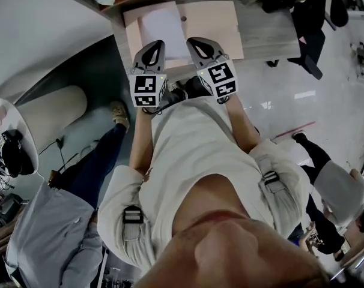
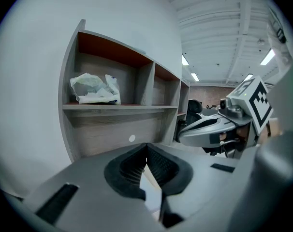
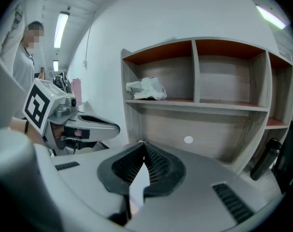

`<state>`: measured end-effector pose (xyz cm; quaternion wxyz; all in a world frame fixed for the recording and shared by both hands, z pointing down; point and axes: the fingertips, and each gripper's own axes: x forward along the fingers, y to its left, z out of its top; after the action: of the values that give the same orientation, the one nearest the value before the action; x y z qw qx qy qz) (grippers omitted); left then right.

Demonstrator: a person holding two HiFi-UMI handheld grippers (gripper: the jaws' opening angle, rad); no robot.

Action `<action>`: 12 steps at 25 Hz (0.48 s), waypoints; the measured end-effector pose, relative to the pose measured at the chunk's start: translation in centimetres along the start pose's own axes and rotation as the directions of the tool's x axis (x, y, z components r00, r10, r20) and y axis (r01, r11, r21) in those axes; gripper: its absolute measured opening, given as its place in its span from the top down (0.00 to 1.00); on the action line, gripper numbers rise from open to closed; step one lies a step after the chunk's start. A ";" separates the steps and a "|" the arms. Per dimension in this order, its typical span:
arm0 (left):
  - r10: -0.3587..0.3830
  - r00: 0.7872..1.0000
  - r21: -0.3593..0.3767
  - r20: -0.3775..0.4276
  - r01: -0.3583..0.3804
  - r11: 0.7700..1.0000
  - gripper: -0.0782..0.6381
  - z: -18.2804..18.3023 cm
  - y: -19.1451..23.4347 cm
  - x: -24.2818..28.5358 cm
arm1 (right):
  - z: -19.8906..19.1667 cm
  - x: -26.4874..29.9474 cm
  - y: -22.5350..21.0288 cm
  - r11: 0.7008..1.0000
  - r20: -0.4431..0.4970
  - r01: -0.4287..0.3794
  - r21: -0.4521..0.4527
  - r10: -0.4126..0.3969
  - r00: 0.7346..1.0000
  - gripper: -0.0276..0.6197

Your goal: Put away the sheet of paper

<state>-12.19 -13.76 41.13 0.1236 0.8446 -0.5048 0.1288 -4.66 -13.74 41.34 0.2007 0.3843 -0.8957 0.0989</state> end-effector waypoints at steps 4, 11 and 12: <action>-0.005 1.000 0.003 0.011 0.005 1.000 0.86 0.2 -0.2 -0.4 | 0.3 -0.2 0.3 1.000 0.011 0.004 0.000 -0.004 1.000 0.92; -0.005 1.000 0.008 0.016 0.005 1.000 0.86 0.0 -0.4 -1.1 | 0.6 -0.7 0.8 1.000 0.028 0.008 -0.004 -0.008 1.000 0.92; -0.005 1.000 0.007 0.017 0.005 1.000 0.86 0.0 -0.4 -1.2 | 0.6 -0.7 0.8 1.000 0.030 0.009 -0.005 -0.009 1.000 0.92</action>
<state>-12.37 -12.58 40.71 0.1166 0.8473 -0.5033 0.1231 -5.02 -12.92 40.50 0.1886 0.3892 -0.8971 0.0902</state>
